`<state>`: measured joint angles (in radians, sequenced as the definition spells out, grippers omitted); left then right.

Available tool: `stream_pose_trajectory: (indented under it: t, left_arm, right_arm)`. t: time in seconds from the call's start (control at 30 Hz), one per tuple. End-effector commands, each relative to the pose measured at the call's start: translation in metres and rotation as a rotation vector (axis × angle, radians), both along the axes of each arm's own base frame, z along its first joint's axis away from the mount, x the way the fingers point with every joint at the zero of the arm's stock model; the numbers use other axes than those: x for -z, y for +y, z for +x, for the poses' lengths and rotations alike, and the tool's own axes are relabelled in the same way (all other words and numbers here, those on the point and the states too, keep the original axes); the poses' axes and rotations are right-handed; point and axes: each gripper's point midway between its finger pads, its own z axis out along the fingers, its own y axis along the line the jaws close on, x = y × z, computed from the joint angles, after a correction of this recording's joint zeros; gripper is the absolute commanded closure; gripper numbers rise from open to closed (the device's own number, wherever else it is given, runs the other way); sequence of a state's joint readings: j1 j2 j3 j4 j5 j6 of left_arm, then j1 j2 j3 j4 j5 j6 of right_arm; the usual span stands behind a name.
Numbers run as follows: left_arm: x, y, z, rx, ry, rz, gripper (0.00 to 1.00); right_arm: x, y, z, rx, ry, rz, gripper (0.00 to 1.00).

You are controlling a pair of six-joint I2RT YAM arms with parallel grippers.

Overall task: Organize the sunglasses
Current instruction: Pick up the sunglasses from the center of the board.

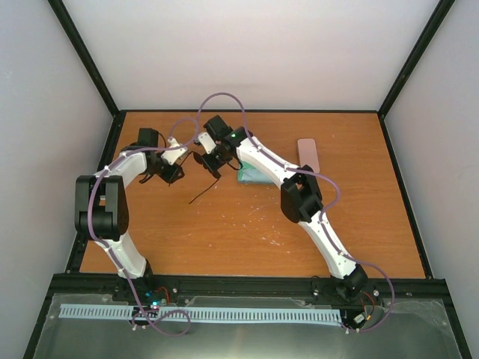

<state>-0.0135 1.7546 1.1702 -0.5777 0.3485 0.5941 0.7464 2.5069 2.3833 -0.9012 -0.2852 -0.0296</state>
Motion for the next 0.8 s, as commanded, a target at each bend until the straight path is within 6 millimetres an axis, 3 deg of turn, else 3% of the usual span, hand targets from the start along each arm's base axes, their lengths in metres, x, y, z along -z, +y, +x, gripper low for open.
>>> stream_pose_trajectory:
  t: [0.0,0.1,0.23,0.33,0.43,0.47,0.5,0.53,0.6,0.67,0.77]
  left_arm:
    - [-0.027,-0.008,0.010,-0.011,-0.065,-0.032,0.05]
    - [-0.057,-0.008,0.026,-0.054,-0.146,-0.061,0.01]
    - [-0.138,-0.004,0.053,-0.142,-0.333,-0.148,0.01]
    - [-0.198,0.000,0.066,-0.192,-0.453,-0.254,0.00]
    - [-0.234,-0.002,0.070,-0.183,-0.463,-0.414,0.04]
    - [-0.240,-0.008,0.068,-0.155,-0.423,-0.501,0.25]
    - [-0.246,-0.015,0.066,-0.134,-0.381,-0.586,0.71]
    - [-0.246,-0.025,0.062,-0.095,-0.334,-0.660,0.93]
    - [-0.242,-0.050,0.045,0.017,-0.239,-0.820,0.99]
    - [-0.237,-0.065,0.038,0.056,-0.218,-0.852,0.99]
    - [-0.234,-0.081,0.033,0.097,-0.165,-0.892,0.97]
  right_arm:
    - [-0.010,0.001,0.005,0.006,-0.005,0.031,0.97]
    - [-0.008,-0.013,0.004,0.034,0.039,0.032,0.97]
    - [-0.013,-0.042,-0.002,0.080,0.097,0.063,0.97]
    - [-0.030,-0.064,-0.009,0.100,0.118,0.087,0.97]
    - [-0.063,-0.078,-0.022,0.100,0.152,0.186,0.97]
    - [-0.071,-0.081,-0.026,0.103,0.176,0.232,0.97]
    - [-0.083,-0.084,-0.031,0.102,0.209,0.297,0.97]
    - [-0.093,-0.086,-0.035,0.096,0.240,0.362,0.97]
    - [-0.112,-0.088,-0.046,0.061,0.295,0.489,0.97]
    - [-0.128,-0.087,-0.054,0.017,0.320,0.565,0.97]
    - [-0.136,-0.082,-0.065,-0.033,0.379,0.623,0.97]
